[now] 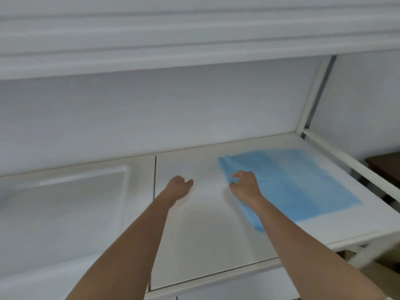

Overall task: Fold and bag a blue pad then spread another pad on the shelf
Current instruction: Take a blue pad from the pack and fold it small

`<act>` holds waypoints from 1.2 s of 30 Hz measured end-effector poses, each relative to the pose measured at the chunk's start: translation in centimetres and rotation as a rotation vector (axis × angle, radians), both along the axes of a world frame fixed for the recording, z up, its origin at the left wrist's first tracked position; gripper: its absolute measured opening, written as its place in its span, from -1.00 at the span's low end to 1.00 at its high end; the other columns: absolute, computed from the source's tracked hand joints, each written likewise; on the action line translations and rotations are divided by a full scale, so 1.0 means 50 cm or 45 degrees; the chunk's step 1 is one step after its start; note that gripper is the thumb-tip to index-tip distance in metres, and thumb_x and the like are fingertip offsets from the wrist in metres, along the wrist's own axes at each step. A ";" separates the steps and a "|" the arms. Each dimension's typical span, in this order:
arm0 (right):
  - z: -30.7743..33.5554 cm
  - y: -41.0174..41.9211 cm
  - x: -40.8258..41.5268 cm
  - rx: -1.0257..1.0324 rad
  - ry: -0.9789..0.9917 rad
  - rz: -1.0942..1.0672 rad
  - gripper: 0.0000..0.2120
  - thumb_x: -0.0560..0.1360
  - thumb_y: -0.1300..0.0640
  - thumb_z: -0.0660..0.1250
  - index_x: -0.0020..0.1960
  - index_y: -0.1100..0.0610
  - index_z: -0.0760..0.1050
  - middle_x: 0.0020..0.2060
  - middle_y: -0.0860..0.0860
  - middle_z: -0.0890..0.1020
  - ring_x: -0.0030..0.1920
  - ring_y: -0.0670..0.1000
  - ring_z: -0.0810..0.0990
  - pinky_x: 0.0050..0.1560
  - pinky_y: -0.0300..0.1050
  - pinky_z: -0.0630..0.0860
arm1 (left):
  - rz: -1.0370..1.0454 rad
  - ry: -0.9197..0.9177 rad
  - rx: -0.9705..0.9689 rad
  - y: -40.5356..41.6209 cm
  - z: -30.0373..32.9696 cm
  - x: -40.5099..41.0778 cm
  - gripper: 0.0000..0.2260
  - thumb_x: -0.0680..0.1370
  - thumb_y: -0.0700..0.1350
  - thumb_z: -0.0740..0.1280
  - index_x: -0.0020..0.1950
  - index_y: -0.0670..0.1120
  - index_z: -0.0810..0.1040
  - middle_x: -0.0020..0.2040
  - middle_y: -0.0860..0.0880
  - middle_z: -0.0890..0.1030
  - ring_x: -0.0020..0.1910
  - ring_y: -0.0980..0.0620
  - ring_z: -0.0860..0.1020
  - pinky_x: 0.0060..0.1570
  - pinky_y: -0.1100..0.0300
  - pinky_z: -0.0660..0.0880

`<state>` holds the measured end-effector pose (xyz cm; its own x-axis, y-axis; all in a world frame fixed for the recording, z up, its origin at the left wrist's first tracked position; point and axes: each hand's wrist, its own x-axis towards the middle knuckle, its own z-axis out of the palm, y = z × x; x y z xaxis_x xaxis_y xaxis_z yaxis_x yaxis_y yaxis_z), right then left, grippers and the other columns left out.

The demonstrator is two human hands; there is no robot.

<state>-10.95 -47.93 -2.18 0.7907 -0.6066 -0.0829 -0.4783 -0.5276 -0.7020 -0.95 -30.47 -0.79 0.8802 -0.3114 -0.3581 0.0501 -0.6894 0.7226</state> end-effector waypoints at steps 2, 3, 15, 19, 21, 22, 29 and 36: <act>-0.007 -0.078 -0.040 -0.023 0.041 -0.026 -0.65 0.48 0.22 0.29 0.27 0.16 0.48 0.23 0.15 0.48 0.25 0.08 0.45 0.23 -0.20 0.30 | 0.051 0.132 -0.110 -0.077 -0.012 -0.027 -0.58 0.59 0.03 0.24 0.32 -0.23 0.40 0.22 -0.17 0.49 0.05 -0.12 0.51 0.06 0.10 0.44; -0.013 -0.116 -0.059 -0.020 0.057 -0.057 -0.65 0.47 0.22 0.29 0.26 0.17 0.48 0.23 0.15 0.50 0.25 0.07 0.45 0.24 -0.20 0.30 | 0.085 0.216 -0.181 -0.111 -0.018 -0.043 -0.64 0.59 0.01 0.26 0.24 -0.22 0.42 0.10 -0.15 0.49 -0.09 -0.09 0.49 -0.04 0.11 0.44; -0.070 -0.400 -0.194 -0.020 0.192 -0.301 -0.63 0.48 0.21 0.23 0.28 0.13 0.44 0.23 0.17 0.39 0.24 0.18 0.42 0.19 -0.07 0.39 | 0.363 0.177 -0.156 -0.347 -0.092 -0.101 -0.97 0.39 -0.26 0.26 -0.23 -0.23 0.45 -0.25 -0.19 0.53 -0.31 -0.17 0.57 -0.32 0.10 0.54; -0.087 -0.442 -0.220 -0.155 0.250 -0.451 -0.62 0.51 0.18 0.21 0.32 0.13 0.37 0.25 0.16 0.34 0.29 0.20 0.26 0.15 0.01 0.35 | 0.295 0.013 0.105 -0.373 -0.102 -0.123 -0.92 0.42 -0.26 0.27 -0.09 -0.20 0.48 -0.08 -0.17 0.57 -0.10 -0.18 0.60 -0.16 0.09 0.55; -0.095 -0.455 -0.234 -0.201 0.259 -0.506 -0.62 0.51 0.17 0.21 0.32 0.15 0.36 0.30 0.16 0.31 0.30 0.20 0.25 0.20 0.06 0.32 | 0.294 -0.038 0.185 -0.378 -0.112 -0.125 -0.85 0.46 -0.25 0.24 0.02 -0.20 0.48 0.01 -0.18 0.56 0.00 -0.20 0.58 -0.13 0.09 0.49; -0.100 -0.460 -0.239 -0.208 0.259 -0.529 -0.62 0.51 0.16 0.21 0.32 0.15 0.36 0.33 0.16 0.29 0.32 0.20 0.23 0.24 0.07 0.29 | 0.301 -0.056 0.209 -0.377 -0.113 -0.125 -0.82 0.47 -0.25 0.23 0.05 -0.21 0.49 0.05 -0.18 0.56 0.04 -0.21 0.57 -0.10 0.08 0.49; -0.115 -0.456 -0.237 -0.189 0.231 -0.528 -0.60 0.52 0.10 0.20 0.33 0.17 0.34 0.27 0.18 0.35 0.29 0.21 0.26 0.27 0.09 0.25 | 0.338 -0.131 0.400 -0.322 -0.107 -0.106 -0.80 0.50 -0.24 0.22 0.10 -0.22 0.50 0.10 -0.20 0.56 0.06 -0.20 0.55 -0.11 0.10 0.43; -0.123 -0.412 -0.214 -0.126 0.080 -0.343 -0.55 0.50 0.16 0.21 0.39 0.12 0.32 0.36 0.11 0.30 0.36 0.16 0.21 0.32 0.09 0.24 | 0.403 -0.146 0.567 -0.234 -0.094 -0.087 -0.74 0.45 -0.23 0.24 0.12 -0.22 0.52 0.07 -0.19 0.58 0.05 -0.20 0.57 0.01 0.05 0.52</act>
